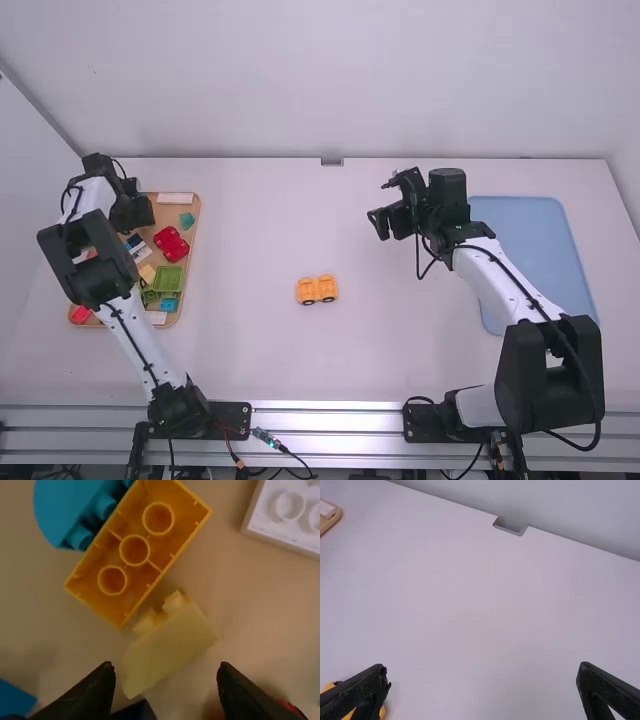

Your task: Assemble lego blocks to make yellow taxi

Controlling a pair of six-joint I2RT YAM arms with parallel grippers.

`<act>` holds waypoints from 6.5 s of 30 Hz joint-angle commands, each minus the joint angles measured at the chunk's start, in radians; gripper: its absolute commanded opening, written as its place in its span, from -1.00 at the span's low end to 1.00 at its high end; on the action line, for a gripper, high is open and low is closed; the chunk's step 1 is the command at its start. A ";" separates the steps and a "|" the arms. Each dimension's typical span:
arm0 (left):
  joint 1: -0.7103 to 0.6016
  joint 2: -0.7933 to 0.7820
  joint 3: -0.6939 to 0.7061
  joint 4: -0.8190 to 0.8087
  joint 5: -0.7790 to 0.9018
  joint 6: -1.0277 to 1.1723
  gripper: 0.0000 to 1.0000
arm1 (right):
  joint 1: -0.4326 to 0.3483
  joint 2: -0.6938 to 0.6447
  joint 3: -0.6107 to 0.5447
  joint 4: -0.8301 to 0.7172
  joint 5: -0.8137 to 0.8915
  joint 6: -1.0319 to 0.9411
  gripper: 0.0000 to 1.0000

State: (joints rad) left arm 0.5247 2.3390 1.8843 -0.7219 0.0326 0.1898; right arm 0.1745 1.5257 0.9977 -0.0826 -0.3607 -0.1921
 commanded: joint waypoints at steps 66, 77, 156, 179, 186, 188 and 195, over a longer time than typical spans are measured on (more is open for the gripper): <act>-0.015 0.004 0.026 0.018 -0.045 0.061 0.01 | 0.003 0.008 0.024 0.004 -0.006 0.002 0.99; -0.049 0.004 0.122 -0.127 -0.045 0.045 0.08 | 0.003 0.008 0.024 -0.002 -0.005 0.002 0.99; -0.060 0.004 -0.135 0.114 -0.102 0.091 -0.45 | 0.003 0.008 0.024 -0.012 0.001 0.002 0.99; -0.066 0.002 -0.115 0.122 -0.052 0.087 -0.96 | 0.003 0.008 0.024 -0.005 -0.002 0.002 0.99; -0.067 -0.051 -0.113 0.134 -0.051 0.042 -0.96 | 0.003 0.008 0.024 -0.005 -0.006 0.029 0.99; -0.067 -0.077 -0.113 0.135 -0.048 0.042 -0.96 | 0.002 0.008 0.024 -0.005 -0.006 0.032 0.98; -0.109 -0.241 -0.273 0.293 -0.049 0.016 -0.96 | 0.001 0.008 0.024 -0.005 -0.010 0.033 0.99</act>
State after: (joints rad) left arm 0.4450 2.2139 1.6711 -0.4545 -0.0341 0.2237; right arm 0.1749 1.5257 0.9974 -0.0891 -0.3607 -0.1619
